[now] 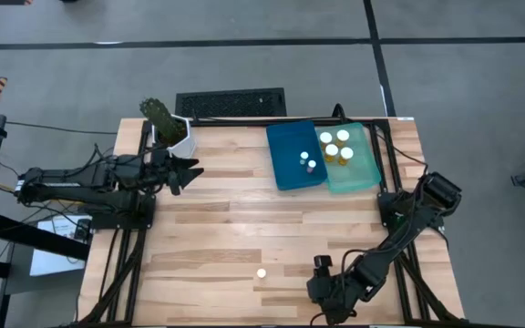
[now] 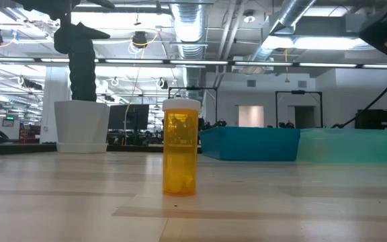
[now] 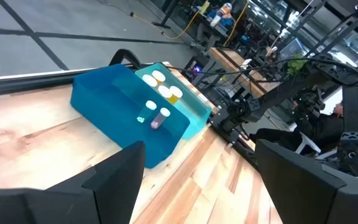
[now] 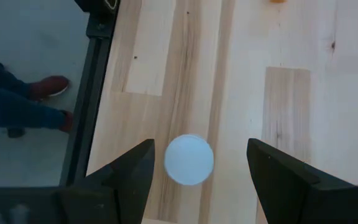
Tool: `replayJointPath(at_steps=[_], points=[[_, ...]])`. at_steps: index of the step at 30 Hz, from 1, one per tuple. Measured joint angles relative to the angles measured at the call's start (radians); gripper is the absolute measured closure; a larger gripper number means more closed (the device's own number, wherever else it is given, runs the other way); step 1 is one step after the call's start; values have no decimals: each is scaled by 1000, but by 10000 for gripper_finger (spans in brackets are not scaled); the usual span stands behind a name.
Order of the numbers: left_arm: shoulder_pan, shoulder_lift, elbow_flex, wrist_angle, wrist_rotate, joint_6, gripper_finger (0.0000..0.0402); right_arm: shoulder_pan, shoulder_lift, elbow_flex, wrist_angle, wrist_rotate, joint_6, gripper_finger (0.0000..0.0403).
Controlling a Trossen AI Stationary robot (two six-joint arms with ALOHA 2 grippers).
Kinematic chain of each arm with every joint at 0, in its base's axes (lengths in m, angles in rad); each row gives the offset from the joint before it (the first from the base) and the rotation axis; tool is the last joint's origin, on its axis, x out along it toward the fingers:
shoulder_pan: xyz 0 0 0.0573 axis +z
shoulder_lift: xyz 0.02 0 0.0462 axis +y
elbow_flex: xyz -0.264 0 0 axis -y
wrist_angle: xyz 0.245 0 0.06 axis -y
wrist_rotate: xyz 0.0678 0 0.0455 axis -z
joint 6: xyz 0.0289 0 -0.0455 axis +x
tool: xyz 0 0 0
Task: Pick and place medicine bottles into bin by pill shape (circle, oval)
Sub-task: Put the yellow tablet bottle into the dark blue bin
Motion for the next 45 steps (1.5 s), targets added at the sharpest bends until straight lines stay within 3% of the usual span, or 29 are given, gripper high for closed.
replayJointPath(at_steps=[31,45], points=[[0,0,0,0,0,0,105,-1,0,-17,13,-6,-1,155],[0,0,0,1,-1,0,105,0,0,-17,12,-29,-17,240]])
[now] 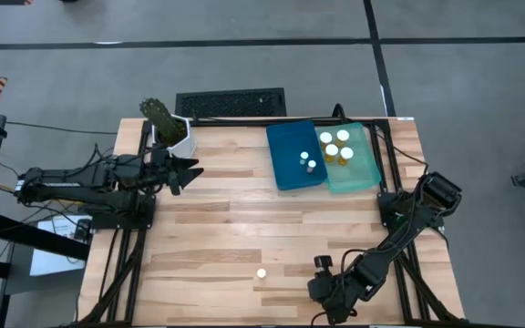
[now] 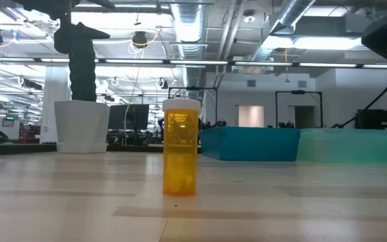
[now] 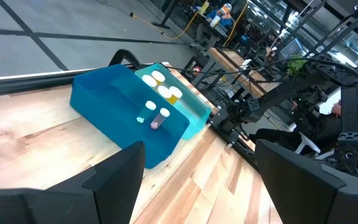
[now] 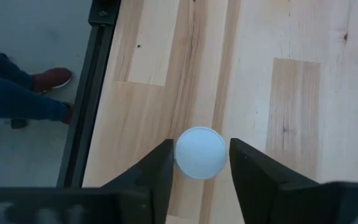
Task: Pick and place medicine bottles into bin by pill shape (circle, oval)
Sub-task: Put the yellow tablet bottle into the dark blue bin
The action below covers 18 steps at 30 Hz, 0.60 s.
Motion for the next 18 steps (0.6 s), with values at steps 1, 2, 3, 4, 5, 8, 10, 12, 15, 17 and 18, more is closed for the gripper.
replayJointPath(at_steps=[1,2,3,4,5,8,10,12,15,17,18], points=[[0,0,0,0,0,0,105,0,0,0,0,0,-1,245],[0,0,0,0,0,0,105,0,0,0,0,0,-3,250],[0,0,0,0,0,0,105,0,0,0,0,0,-3,256],[0,0,0,0,0,-1,105,0,0,0,0,0,-3,262],[0,0,0,0,0,-3,105,0,0,0,0,0,-3,267],[0,0,0,0,0,-4,105,0,0,0,2,0,-3,284],[0,0,0,0,0,-4,105,0,-1,0,1,0,-7,290],[0,0,0,0,0,-4,105,0,-1,0,1,0,-8,291],[0,0,0,0,0,-5,105,0,-2,0,1,0,-10,288],[0,0,0,0,0,-5,105,0,-2,0,0,0,-10,286],[0,0,0,0,0,-5,105,-1,-2,0,0,0,-10,286]])
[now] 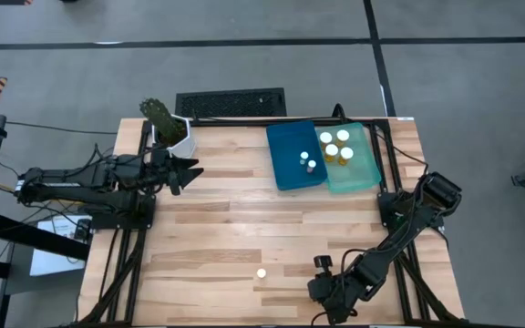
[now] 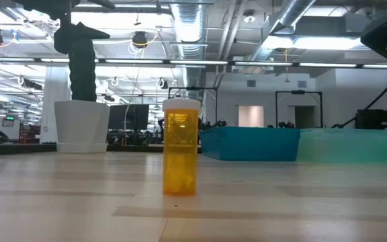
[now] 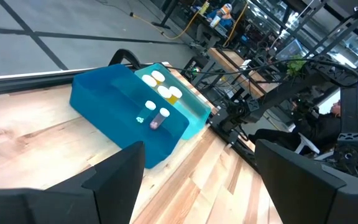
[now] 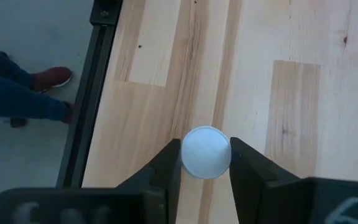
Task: Pick and place medicine bottles into bin by pill shape (circle, oval)
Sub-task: Put the yellow tablet bottle into the dark blue bin
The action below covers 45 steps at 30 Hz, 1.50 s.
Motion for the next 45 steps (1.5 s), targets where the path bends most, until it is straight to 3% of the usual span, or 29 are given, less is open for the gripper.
replayJointPath(at_steps=[7,13,17,26,34,45], points=[[0,0,0,1,0,-1,105,-36,-72,0,-59,45,-66,286],[0,0,0,2,0,2,105,-148,-218,1,-191,153,-200,285],[0,0,0,3,0,2,105,-290,-323,1,-233,216,-324,285],[0,0,0,3,-11,5,105,-728,-442,1,-206,184,-560,284],[0,0,0,0,-13,22,105,-1011,-331,1,-114,-5,-614,284],[0,0,0,0,-18,22,105,-1126,-95,0,35,-57,-620,284]])
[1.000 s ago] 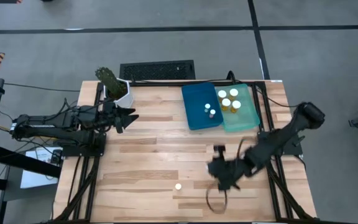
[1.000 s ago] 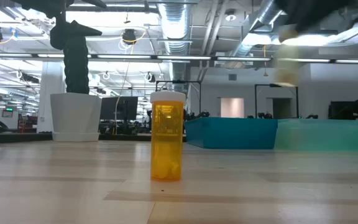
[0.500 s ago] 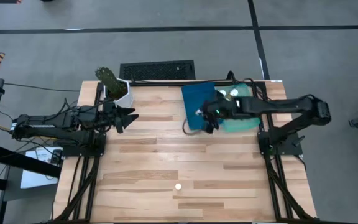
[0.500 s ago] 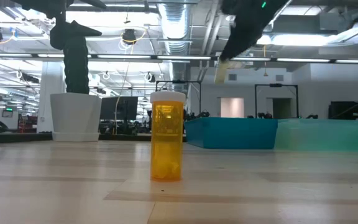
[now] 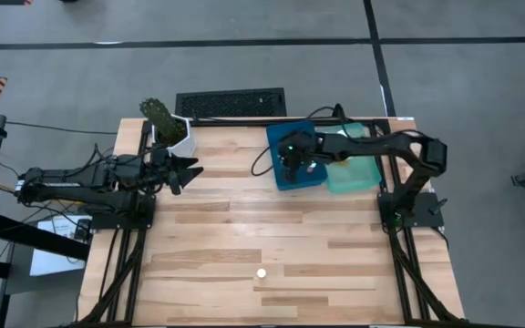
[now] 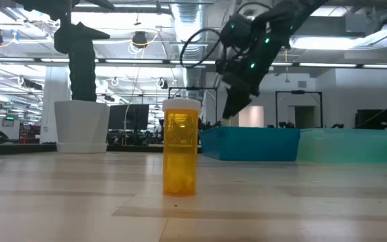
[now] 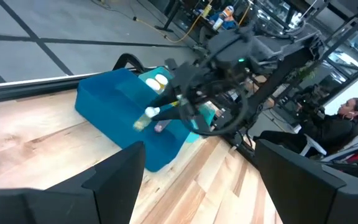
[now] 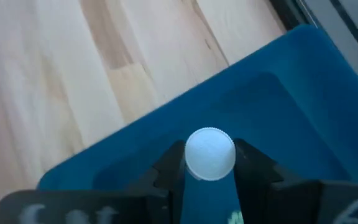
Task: Pick and place medicine bottles into bin by pill shape (circle, oval)
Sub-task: Put the yellow tablet bottle into the dark blue bin
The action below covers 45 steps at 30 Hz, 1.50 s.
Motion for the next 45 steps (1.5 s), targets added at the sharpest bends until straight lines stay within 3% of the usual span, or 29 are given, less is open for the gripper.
replayJointPath(at_steps=[11,15,23,36,45], points=[[0,0,0,0,-2,0,105,-79,30,0,56,-27,3,284],[0,0,0,-2,-15,0,105,-106,43,2,59,-85,19,284],[0,0,0,-14,-17,0,105,-94,112,2,58,-102,19,284],[0,0,0,-14,-17,0,105,-94,108,2,57,-101,18,283],[0,0,0,-13,-16,0,105,-93,108,1,59,-100,18,213]])
